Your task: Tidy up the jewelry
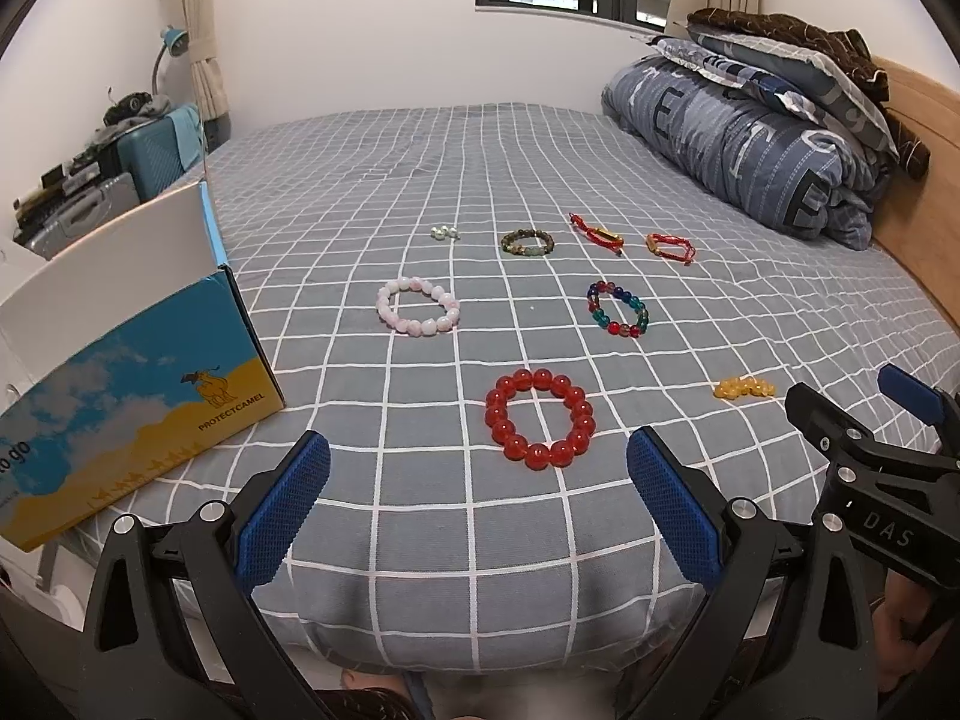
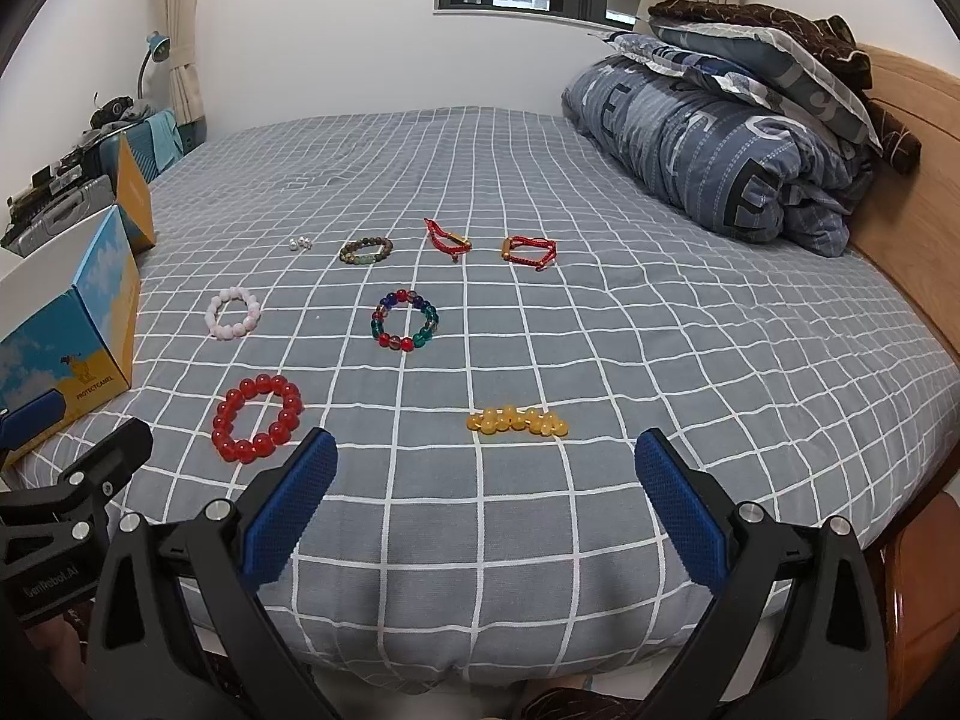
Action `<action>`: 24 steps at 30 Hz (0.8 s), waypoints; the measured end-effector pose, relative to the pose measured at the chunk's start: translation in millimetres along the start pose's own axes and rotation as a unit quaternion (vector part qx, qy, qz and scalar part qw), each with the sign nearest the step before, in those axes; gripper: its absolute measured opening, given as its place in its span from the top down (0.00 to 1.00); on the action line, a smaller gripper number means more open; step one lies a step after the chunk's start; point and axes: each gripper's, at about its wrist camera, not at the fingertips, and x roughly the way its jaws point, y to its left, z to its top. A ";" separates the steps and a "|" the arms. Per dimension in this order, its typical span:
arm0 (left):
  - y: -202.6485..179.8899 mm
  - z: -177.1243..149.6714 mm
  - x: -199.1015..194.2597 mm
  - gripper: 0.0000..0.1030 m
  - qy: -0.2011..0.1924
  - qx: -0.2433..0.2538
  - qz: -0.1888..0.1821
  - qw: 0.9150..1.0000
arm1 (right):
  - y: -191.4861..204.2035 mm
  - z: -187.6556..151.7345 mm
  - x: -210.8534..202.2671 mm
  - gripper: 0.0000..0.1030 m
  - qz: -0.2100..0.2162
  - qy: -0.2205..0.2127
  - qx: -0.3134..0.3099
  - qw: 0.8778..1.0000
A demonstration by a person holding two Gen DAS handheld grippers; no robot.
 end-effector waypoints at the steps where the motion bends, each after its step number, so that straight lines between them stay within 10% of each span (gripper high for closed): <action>1: 0.0 0.4 0.0 0.06 0.000 0.000 0.001 1.000 | 0.5 -0.3 0.3 0.07 -0.001 0.000 -0.001 1.000; 24: 0.8 0.8 1.5 0.06 0.002 -0.006 0.006 1.000 | -0.2 -0.5 -1.0 0.07 -0.007 -0.006 -0.001 1.000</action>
